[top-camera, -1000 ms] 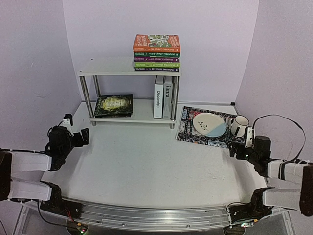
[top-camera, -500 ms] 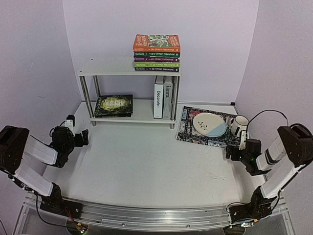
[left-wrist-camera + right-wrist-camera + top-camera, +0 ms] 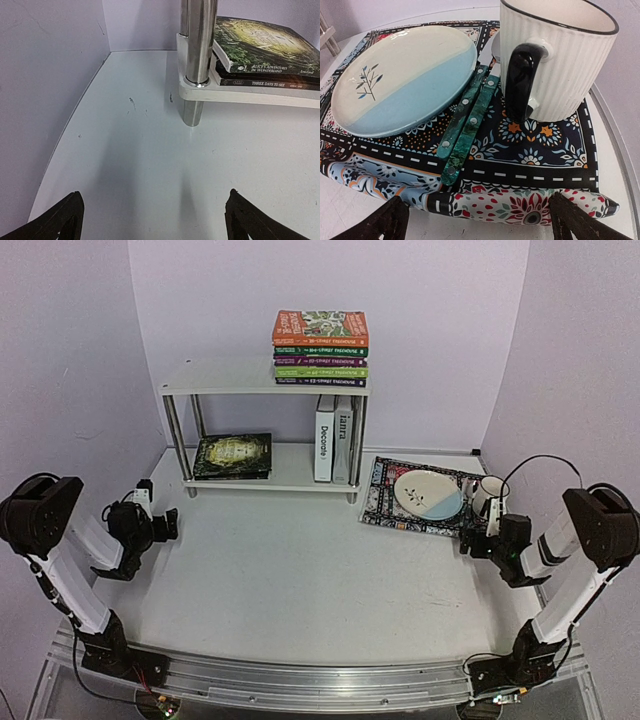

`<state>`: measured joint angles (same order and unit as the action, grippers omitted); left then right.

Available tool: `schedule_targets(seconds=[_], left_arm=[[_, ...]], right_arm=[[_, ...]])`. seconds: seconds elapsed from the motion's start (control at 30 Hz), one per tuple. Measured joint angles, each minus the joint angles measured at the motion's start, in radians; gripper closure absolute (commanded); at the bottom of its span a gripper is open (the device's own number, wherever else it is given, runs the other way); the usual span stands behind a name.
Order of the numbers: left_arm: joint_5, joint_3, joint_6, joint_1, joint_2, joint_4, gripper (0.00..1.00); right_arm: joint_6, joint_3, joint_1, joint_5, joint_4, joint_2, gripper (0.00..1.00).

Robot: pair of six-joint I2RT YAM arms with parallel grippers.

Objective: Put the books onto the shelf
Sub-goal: Reset both arms

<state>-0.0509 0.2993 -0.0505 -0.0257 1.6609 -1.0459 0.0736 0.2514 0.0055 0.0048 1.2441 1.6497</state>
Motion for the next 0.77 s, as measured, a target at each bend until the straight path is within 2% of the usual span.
schedule_targets(seconds=[0.77], left_arm=[[0.007, 0.006, 0.003, 0.003, 0.005, -0.030, 0.00]], right_arm=[[-0.023, 0.019, 0.008, 0.008, -0.040, 0.000, 0.02]])
